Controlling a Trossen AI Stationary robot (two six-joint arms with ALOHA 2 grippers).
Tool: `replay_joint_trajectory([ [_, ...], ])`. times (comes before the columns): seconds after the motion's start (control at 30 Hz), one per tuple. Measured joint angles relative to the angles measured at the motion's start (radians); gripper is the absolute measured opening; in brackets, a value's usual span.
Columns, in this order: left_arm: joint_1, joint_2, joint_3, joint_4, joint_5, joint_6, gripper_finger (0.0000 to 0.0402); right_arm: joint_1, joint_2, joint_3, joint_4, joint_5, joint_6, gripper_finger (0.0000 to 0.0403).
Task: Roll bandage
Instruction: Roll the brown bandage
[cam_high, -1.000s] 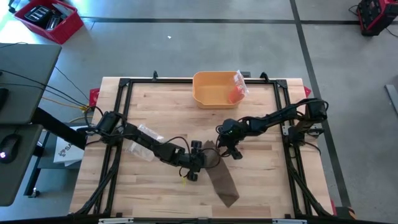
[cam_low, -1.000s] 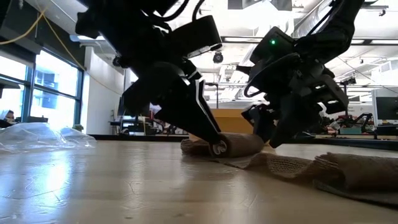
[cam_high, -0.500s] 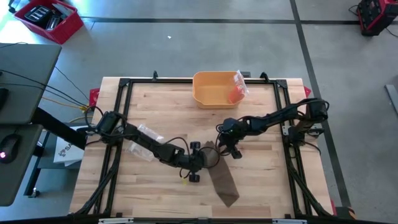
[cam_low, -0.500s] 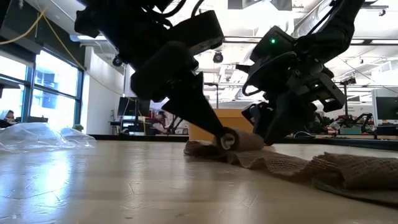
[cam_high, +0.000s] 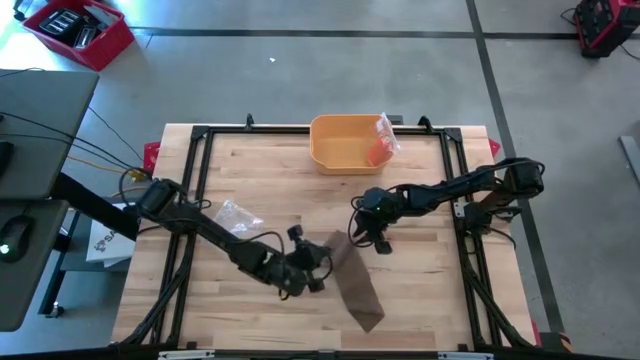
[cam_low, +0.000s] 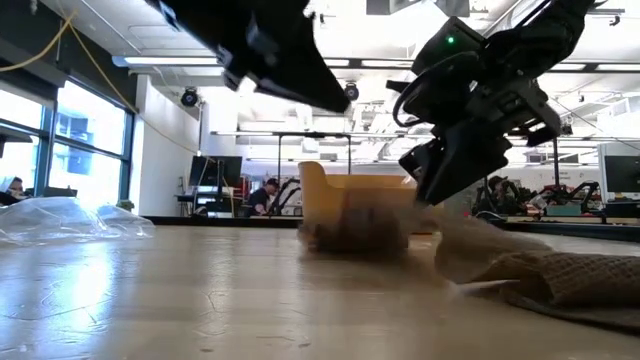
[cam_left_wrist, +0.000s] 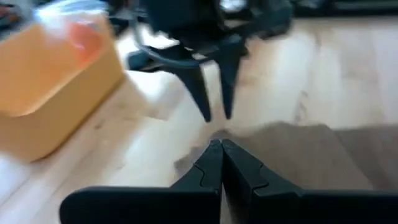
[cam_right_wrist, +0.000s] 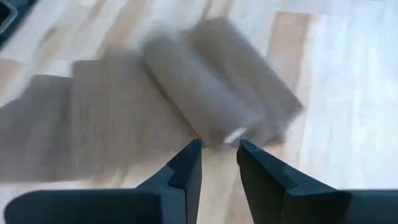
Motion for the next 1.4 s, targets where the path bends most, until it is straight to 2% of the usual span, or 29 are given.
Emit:
replay_joint_trajectory([
  [0.13,-0.018,-0.046,-0.078,-0.004,-0.115,-0.116,0.0000,0.000,0.000,0.000,-0.005,0.109,0.027,0.0093],
  [0.23,-0.032,-0.094,-0.153,0.010,-0.158,-0.195,0.0000,-0.001,-0.010,0.000,-0.012,0.152,0.042,0.0093],
  [0.27,-0.033,-0.108,-0.174,0.027,-0.145,-0.200,0.0000,-0.001,-0.017,0.000,-0.018,0.156,0.040,0.0093],
  [0.33,-0.032,-0.124,-0.203,0.058,-0.054,-0.186,0.0000,0.001,-0.031,0.000,-0.029,0.139,0.017,0.0093],
  [0.47,-0.011,-0.122,-0.207,0.093,0.116,-0.135,0.0000,0.047,-0.051,0.000,-0.071,0.003,-0.182,0.0093],
  [0.53,0.002,-0.111,-0.207,0.106,0.153,-0.136,0.0000,0.090,-0.043,0.000,-0.079,0.006,-0.263,0.0093],
  [0.6,0.014,-0.104,-0.208,0.108,0.203,-0.141,0.0000,0.133,-0.026,0.000,-0.076,0.036,-0.300,0.0093],
  [0.7,0.030,-0.091,-0.207,0.135,0.285,-0.142,0.0000,0.187,-0.001,0.000,-0.075,0.028,-0.341,0.0093],
  [0.8,0.043,-0.076,-0.207,0.142,0.293,-0.140,0.0000,0.218,0.043,0.000,-0.019,0.048,-0.316,0.0093],
  [0.93,0.047,-0.096,-0.205,0.132,0.198,-0.123,0.0000,0.192,0.082,0.009,0.140,0.095,-0.273,0.0093],
  [1.03,0.040,-0.142,-0.183,0.105,0.144,-0.111,0.0000,0.137,0.109,0.064,0.204,0.215,-0.266,0.0094],
  [1.13,0.031,-0.186,-0.171,0.065,0.120,-0.090,0.0000,0.075,0.160,0.128,0.289,0.507,-0.261,0.0092],
  [1.17,0.027,-0.199,-0.170,0.062,0.113,-0.090,0.0000,0.060,0.166,0.145,0.294,0.571,-0.266,0.0090],
  [1.2,0.023,-0.212,-0.170,0.049,0.105,-0.091,0.0000,0.049,0.164,0.166,0.290,0.583,-0.276,0.0086],
  [1.23,0.019,-0.221,-0.170,0.046,0.099,-0.092,0.0000,0.045,0.147,0.184,0.275,0.558,-0.291,0.0082],
  [1.3,0.010,-0.237,-0.169,0.038,0.095,-0.100,0.0000,0.046,0.094,0.206,0.187,0.433,-0.315,0.0074],
  [1.4,-0.006,-0.239,-0.170,0.006,0.097,-0.131,0.0000,0.051,0.030,0.220,-0.035,0.167,-0.387,0.0064],
])
